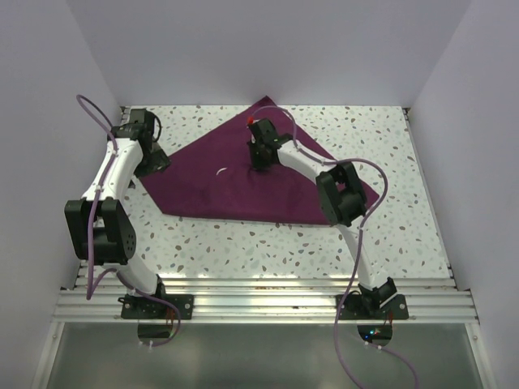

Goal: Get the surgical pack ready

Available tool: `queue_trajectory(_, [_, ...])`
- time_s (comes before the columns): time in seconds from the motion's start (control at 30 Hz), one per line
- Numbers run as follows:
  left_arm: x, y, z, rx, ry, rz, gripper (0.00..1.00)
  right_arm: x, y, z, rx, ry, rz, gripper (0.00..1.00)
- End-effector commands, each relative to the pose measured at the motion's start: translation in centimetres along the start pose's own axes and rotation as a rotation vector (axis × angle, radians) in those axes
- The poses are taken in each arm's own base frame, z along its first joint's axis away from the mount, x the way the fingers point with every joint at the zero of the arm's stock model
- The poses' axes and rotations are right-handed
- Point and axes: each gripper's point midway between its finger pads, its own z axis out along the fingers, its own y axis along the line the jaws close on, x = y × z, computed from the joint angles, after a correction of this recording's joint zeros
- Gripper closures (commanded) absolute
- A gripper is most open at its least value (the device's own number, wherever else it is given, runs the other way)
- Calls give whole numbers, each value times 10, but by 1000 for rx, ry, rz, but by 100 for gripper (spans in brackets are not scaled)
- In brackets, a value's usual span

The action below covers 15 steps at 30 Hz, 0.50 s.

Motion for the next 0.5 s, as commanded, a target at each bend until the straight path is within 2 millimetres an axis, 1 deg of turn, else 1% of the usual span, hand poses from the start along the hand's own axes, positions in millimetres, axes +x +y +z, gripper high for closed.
queue_trajectory(0.0, [-8,-3,0,12,-17,-34,1,-26,22,-34,-44,-43,-31,100])
queue_trajectory(0.03, [-8,-4,0,14,-18,-33,1,-32,23,-37,-45,-51,-34,100])
queue_trajectory(0.07, [-7,-4,-1,15,-16,-31,1,-43,27,-41,-53,-72,-32,100])
queue_trajectory(0.17, [-8,-3,-1,12,-17,-29,1,-49,32,-47,-76,-89,-10,100])
queue_trajectory(0.27, [-8,-3,-1,13,-17,-28,1,-42,31,-43,-69,-69,-12,100])
queue_trajectory(0.33, [-7,-3,-1,15,-14,-24,1,-40,30,-45,-69,-64,-13,100])
queue_trajectory(0.37, [-7,-3,-1,13,-15,-24,1,-31,27,-42,-62,-44,-14,100])
queue_trajectory(0.4, [-7,-2,-2,13,-17,-20,1,-33,30,-47,-68,-55,-15,100])
queue_trajectory(0.43, [-5,-1,0,8,-14,-16,1,-31,30,-48,-68,-52,-17,100])
queue_trajectory(0.47, [-5,0,0,6,-15,-16,1,-24,31,-47,-67,-38,-24,100])
